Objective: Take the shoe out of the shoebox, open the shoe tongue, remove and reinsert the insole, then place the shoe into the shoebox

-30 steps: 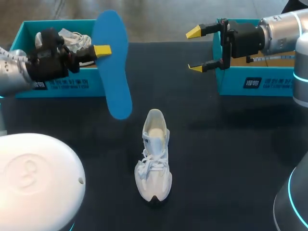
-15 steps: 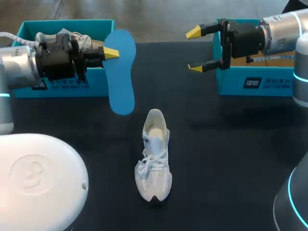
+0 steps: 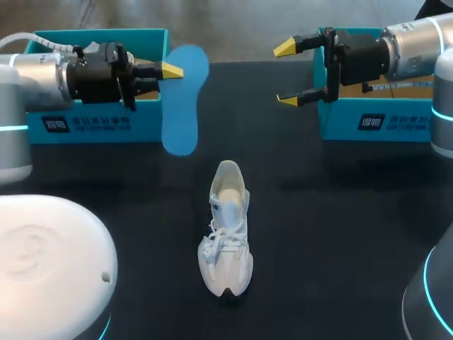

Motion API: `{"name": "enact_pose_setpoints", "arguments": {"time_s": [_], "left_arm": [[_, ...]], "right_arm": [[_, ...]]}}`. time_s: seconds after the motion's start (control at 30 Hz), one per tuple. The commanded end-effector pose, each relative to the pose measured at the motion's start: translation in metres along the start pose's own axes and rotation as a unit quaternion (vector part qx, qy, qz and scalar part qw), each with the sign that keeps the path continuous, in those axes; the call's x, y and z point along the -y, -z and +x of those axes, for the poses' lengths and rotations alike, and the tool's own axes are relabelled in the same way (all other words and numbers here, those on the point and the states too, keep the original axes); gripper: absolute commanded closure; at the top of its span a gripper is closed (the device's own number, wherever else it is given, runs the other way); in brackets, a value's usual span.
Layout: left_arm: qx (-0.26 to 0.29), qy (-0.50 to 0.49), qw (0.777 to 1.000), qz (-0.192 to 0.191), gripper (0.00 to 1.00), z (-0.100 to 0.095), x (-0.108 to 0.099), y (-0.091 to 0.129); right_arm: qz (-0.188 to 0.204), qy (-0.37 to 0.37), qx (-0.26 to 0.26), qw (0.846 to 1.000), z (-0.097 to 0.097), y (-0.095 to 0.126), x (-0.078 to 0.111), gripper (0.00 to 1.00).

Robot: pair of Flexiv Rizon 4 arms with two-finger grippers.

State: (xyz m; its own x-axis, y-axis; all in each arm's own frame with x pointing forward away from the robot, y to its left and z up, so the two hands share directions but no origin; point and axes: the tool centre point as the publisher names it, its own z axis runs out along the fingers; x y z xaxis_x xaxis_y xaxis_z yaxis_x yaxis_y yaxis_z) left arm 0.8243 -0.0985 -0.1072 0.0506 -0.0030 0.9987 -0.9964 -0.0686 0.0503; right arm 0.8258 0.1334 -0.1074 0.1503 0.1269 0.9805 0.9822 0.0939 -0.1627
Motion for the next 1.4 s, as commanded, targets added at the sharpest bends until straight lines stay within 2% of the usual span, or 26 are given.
{"name": "enact_pose_setpoints", "arguments": {"time_s": [0.03, 0.13, 0.57, 0.67, 0.7, 0.8, 0.97, 1.0, 1.3, 1.33, 1.4], "left_arm": [[-0.004, -0.003, 1.000, -0.007, 1.00, -0.008, 0.010, -0.004], [-0.001, -0.004, 1.000, -0.005, 1.00, -0.009, 0.016, -0.006], [-0.001, -0.004, 1.000, -0.005, 1.00, -0.009, 0.016, -0.006], [-0.001, -0.004, 1.000, -0.005, 1.00, -0.009, 0.016, -0.006], [-0.001, -0.004, 1.000, -0.005, 1.00, -0.009, 0.016, -0.006], [-0.001, -0.004, 1.000, -0.005, 1.00, -0.009, 0.016, -0.006], [-0.001, -0.004, 1.000, -0.005, 1.00, -0.009, 0.016, -0.006], [-0.001, -0.004, 1.000, -0.005, 1.00, -0.009, 0.016, -0.006], [-0.001, -0.004, 1.000, -0.005, 1.00, -0.009, 0.016, -0.006], [-0.001, -0.004, 1.000, -0.005, 1.00, -0.009, 0.016, -0.006], [-0.001, -0.004, 1.000, -0.005, 1.00, -0.009, 0.016, -0.006]], "right_arm": [[-0.001, -0.001, 0.002, 1.000, 0.000, -0.001, 0.001, 0.00], [-0.001, -0.001, 0.002, 1.000, 0.000, -0.001, 0.001, 0.00], [-0.001, -0.001, 0.002, 1.000, 0.000, -0.001, 0.001, 0.00], [0.014, 0.002, 0.097, 0.995, 0.024, -0.002, -0.009, 0.00], [0.020, -0.003, 0.144, 0.989, 0.034, -0.003, -0.009, 0.00], [0.034, -0.012, 0.226, 0.973, 0.053, -0.010, -0.006, 0.00], [0.036, -0.018, 0.333, 0.942, 0.081, -0.021, 0.001, 0.00], [0.031, -0.029, 0.361, 0.932, 0.086, -0.023, 0.002, 0.00], [0.017, -0.044, 0.487, 0.872, 0.118, -0.031, 0.011, 0.00], [0.015, -0.054, 0.511, 0.858, 0.123, -0.031, 0.012, 0.00], [0.012, -0.058, 0.533, 0.844, 0.130, -0.033, 0.015, 0.00]]}}
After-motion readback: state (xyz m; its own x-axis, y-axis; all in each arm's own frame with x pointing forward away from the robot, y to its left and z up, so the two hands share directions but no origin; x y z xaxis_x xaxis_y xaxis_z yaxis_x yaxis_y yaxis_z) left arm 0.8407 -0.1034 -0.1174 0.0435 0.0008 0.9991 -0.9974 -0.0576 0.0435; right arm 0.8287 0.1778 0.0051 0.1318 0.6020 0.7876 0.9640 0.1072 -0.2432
